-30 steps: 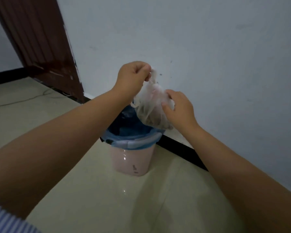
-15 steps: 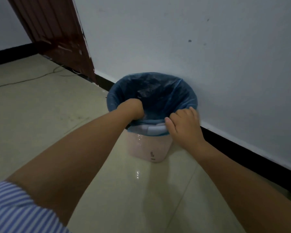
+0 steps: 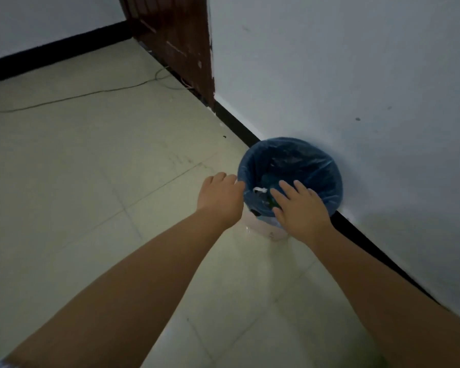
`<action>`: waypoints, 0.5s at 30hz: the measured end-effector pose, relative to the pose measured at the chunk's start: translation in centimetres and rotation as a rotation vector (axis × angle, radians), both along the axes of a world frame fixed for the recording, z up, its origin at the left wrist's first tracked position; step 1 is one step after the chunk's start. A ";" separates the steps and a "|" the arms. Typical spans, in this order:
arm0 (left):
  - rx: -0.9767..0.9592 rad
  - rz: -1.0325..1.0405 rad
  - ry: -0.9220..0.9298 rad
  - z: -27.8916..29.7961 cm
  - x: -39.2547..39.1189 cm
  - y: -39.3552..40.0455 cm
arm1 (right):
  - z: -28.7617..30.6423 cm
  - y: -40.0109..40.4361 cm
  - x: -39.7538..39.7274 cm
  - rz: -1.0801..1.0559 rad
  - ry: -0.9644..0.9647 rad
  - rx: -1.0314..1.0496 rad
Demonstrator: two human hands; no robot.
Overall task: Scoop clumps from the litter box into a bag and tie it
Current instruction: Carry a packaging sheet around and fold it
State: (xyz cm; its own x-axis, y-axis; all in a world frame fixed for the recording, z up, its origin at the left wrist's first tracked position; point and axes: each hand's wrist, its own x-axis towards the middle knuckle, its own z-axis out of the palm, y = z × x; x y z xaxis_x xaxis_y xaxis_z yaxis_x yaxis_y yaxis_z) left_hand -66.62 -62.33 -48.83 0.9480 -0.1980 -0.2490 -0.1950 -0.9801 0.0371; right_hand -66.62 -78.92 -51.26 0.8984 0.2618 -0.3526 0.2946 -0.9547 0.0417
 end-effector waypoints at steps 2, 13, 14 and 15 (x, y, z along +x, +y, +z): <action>-0.026 0.083 -0.001 4.8 -1.4 3.1 | 5.3 4.0 -0.3 0.066 -0.031 0.040; -0.108 0.579 -0.041 27.4 -9.6 26.8 | 29.1 28.8 -2.4 0.255 0.030 0.255; -0.113 0.622 -0.039 28.2 -10.2 28.9 | 30.0 31.1 -2.5 0.270 0.044 0.266; -0.118 0.666 -0.037 29.0 -10.6 30.9 | 30.8 33.4 -2.6 0.285 0.056 0.270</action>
